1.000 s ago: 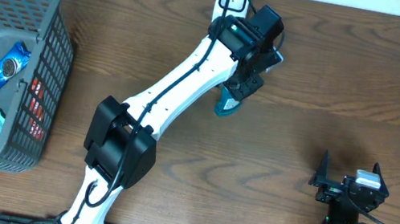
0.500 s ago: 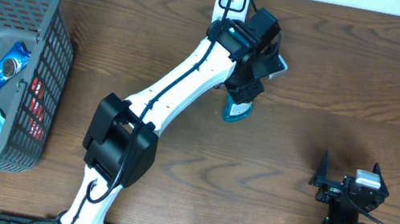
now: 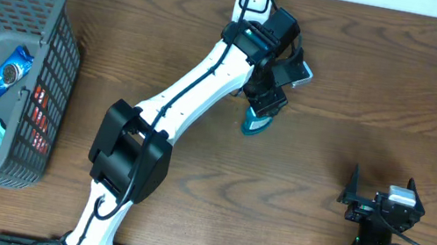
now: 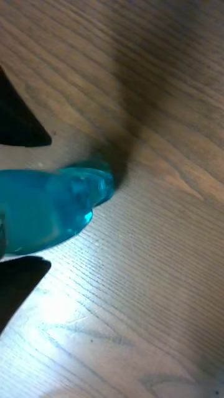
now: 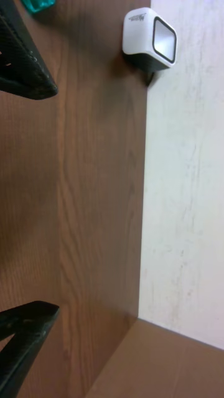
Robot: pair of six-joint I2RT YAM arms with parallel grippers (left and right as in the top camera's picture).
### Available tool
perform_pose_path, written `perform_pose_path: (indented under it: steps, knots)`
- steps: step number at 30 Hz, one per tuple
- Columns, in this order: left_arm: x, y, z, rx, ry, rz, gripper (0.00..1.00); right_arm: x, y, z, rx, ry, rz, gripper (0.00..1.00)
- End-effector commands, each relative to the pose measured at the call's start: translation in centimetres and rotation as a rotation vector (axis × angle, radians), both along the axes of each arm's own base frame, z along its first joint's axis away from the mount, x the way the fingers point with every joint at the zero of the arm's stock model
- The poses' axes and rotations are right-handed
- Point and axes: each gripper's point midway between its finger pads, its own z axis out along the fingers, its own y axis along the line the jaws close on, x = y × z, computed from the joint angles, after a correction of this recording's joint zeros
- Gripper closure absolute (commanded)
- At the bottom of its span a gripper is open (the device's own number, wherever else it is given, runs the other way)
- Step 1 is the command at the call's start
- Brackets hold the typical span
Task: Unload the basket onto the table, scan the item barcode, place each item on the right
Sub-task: 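Lower the teal bottle onto the table and open the left gripper, then return the left gripper to the basket and grasp the blue Oreo pack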
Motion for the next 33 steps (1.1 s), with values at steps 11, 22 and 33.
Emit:
perform_pose_path:
  steps: [11,22,33]
  knots:
    - [-0.2,1.2,5.0,-0.004,-0.083,0.005,0.05,0.0,-0.2,-0.1,0.009,-0.001,-0.009,0.01]
    - [-1.9,12.3,23.3,0.009,-0.535,0.427,0.05,0.0,-0.2,-0.1,0.009,-0.001,-0.009,0.01]
    - [-6.2,41.9,30.7,-0.302,-0.596,1.995,0.05,0.0,-0.2,-0.1,0.009,-0.001,-0.009,0.01]
